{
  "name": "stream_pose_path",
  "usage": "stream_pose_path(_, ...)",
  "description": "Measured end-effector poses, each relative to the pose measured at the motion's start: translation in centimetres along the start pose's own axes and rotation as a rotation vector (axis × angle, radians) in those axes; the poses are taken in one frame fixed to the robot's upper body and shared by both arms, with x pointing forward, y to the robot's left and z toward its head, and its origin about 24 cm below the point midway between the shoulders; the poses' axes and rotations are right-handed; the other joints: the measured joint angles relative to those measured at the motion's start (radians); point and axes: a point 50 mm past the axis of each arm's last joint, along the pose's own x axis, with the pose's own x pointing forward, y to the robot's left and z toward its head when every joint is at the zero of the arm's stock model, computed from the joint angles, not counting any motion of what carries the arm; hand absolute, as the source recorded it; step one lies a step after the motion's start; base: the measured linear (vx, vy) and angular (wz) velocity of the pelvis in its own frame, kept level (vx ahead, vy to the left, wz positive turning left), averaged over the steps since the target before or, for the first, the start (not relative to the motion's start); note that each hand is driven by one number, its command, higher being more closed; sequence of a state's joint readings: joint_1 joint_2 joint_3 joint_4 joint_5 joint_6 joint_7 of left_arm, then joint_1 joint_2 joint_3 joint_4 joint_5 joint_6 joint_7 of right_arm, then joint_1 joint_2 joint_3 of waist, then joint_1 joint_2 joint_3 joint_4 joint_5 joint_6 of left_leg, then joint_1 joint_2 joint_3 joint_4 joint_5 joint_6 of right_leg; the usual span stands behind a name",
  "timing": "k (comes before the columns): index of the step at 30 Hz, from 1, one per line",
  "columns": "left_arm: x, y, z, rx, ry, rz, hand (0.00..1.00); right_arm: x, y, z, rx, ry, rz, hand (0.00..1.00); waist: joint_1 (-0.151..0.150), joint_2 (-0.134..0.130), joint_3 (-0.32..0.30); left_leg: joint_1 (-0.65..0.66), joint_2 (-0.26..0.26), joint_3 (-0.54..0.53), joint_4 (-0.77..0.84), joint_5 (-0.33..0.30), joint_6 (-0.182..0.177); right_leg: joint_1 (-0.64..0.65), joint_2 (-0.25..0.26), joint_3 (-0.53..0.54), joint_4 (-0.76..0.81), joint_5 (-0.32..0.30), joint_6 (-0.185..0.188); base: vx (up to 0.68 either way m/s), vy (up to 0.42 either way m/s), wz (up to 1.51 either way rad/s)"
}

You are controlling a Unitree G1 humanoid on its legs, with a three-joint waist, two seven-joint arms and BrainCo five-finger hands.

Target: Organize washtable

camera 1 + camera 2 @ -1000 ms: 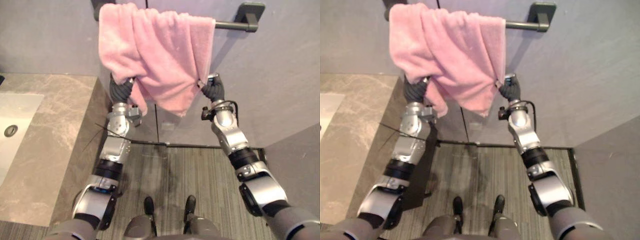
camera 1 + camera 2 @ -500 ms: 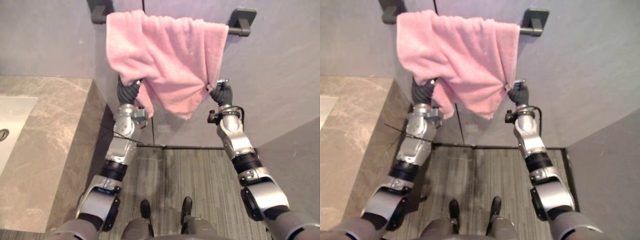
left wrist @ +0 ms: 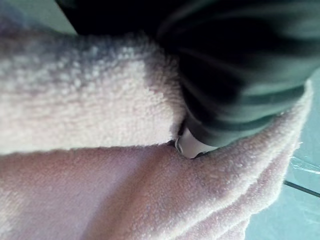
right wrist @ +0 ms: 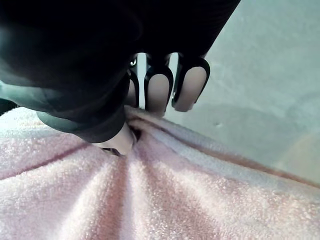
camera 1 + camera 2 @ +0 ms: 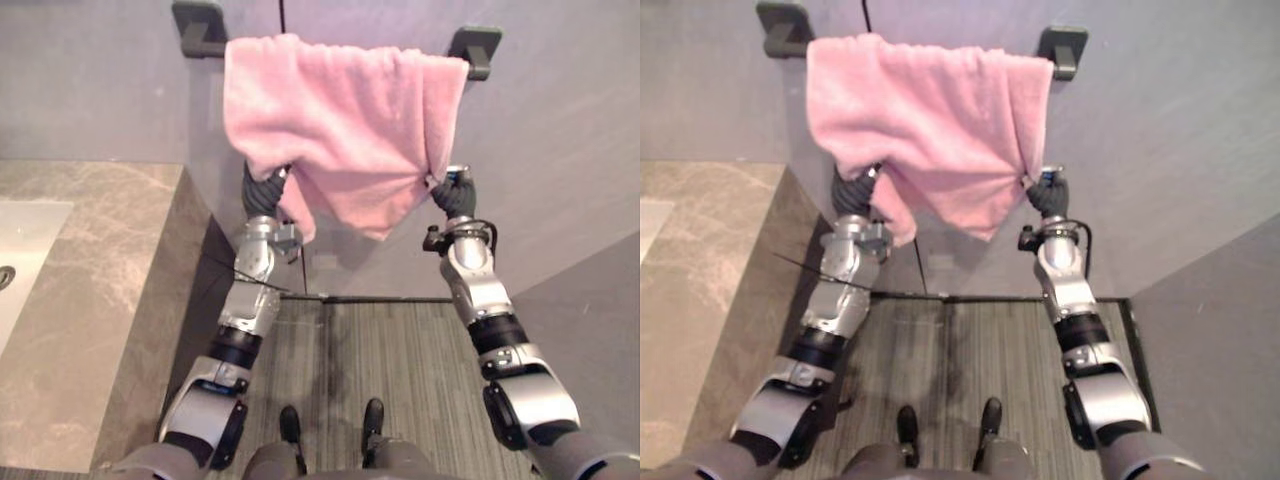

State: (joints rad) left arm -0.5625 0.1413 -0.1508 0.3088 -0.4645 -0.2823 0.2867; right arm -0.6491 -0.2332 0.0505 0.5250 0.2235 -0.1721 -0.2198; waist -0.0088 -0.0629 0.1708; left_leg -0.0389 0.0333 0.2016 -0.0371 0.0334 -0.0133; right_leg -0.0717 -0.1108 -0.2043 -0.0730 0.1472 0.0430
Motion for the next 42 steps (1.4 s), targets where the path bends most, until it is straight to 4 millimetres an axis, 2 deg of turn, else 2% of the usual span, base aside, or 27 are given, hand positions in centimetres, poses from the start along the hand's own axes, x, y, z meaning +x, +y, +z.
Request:
stream_pose_path(8, -0.1, 1.2, 0.1, -0.008, -0.002, 0.068, 0.00, -0.8, -0.5, -1.2, -0.008, 0.040, -0.015, 0.00, -0.008, 0.000, -0.007, 0.013, 0.000, 0.001, -0.022, 0.012, 0.000, 0.002, 0.002, 0.003, 0.000, 0.001, 0.002, 0.00, 0.000, 0.00)
stream_pose_path(15, -1.9, 2.5, -1.7, 0.010, 0.064, 0.103, 0.00, -3.2, -1.4, -4.1, -0.013, 0.133, -0.034, 0.00, -0.005, 0.001, -0.026, 0.018, 0.000, 0.001, -0.032, 0.017, -0.001, 0.003, 0.002, 0.003, -0.002, 0.001, 0.002, 0.00, 0.000, 0.00)
stream_pose_path(19, -4.2, 3.4, -3.5, 0.003, 0.144, 0.113, 0.00, -5.2, -2.0, -5.3, 0.001, 0.170, -0.053, 0.00, -0.007, 0.002, -0.027, 0.019, 0.000, 0.001, -0.030, 0.017, -0.001, 0.006, 0.002, 0.002, -0.002, 0.001, 0.002, 0.00, 0.000, 0.00)
stream_pose_path(23, -6.3, 4.5, -5.1, -0.001, 0.223, 0.135, 0.00, -7.7, -3.4, -7.5, 0.005, 0.256, -0.100, 0.00, -0.006, 0.004, -0.028, 0.024, 0.000, -0.001, -0.028, 0.016, -0.001, 0.012, 0.002, 0.001, -0.002, 0.000, 0.003, 0.00, 0.000, 0.00)
stream_pose_path(25, -8.3, 5.2, -6.2, -0.012, 0.287, 0.157, 0.00, -10.2, -4.1, -9.0, 0.036, 0.322, -0.137, 0.00, -0.006, 0.010, -0.034, 0.028, 0.001, -0.001, -0.029, 0.016, -0.001, 0.016, 0.002, 0.001, -0.002, -0.001, 0.004, 0.00, 0.000, 0.00)
stream_pose_path(26, -8.8, 5.5, -6.4, -0.010, 0.299, 0.168, 0.00, -10.7, -4.2, -9.3, 0.038, 0.336, -0.143, 0.00, -0.007, 0.012, -0.035, 0.028, 0.000, -0.001, -0.031, 0.016, -0.001, 0.015, 0.002, 0.001, -0.002, -0.001, 0.005, 0.00, 0.000, 0.00)
stream_pose_path(27, -10.5, 6.2, -7.2, -0.014, 0.351, 0.187, 0.00, -12.3, -4.4, -10.3, 0.043, 0.384, -0.157, 0.00, -0.014, 0.016, -0.039, 0.030, 0.000, -0.001, -0.031, 0.016, -0.001, 0.016, 0.002, 0.001, -0.002, -0.003, 0.007, 0.00, 0.000, 0.00)
stream_pose_path(29, -11.8, 6.6, -7.7, -0.014, 0.391, 0.208, 0.00, -13.6, -4.4, -11.1, 0.048, 0.424, -0.167, 0.00, -0.018, 0.018, -0.044, 0.031, 0.000, -0.001, -0.031, 0.016, -0.001, 0.017, 0.002, 0.001, -0.002, -0.004, 0.009, 0.00, 0.000, 0.00)
stream_pose_path(34, -17.1, 8.0, -10.1, -0.019, 0.583, 0.255, 0.00, -19.4, -5.1, -13.8, 0.082, 0.601, -0.257, 0.00, -0.029, 0.024, -0.048, 0.051, 0.000, -0.002, -0.036, 0.013, -0.006, 0.039, 0.002, -0.003, -0.003, -0.017, 0.024, 0.00, 0.000, 0.00)
stream_pose_path(38, -19.6, 8.9, -11.3, 0.006, 0.688, 0.293, 0.00, -22.3, -5.1, -14.9, 0.098, 0.690, -0.297, 0.00, -0.029, 0.024, -0.049, 0.074, 0.000, 0.001, -0.055, 0.015, -0.010, 0.053, 0.001, -0.007, -0.003, -0.020, 0.025, 0.00, 0.000, 0.00)
stream_pose_path(42, -21.0, 9.4, -11.5, 0.018, 0.727, 0.322, 0.00, -23.6, -5.0, -15.3, 0.119, 0.725, -0.338, 0.00, -0.026, 0.026, -0.062, 0.087, 0.000, 0.018, -0.062, 0.014, -0.011, 0.064, 0.000, -0.010, -0.001, -0.027, 0.027, -0.01, 0.004, -0.03)
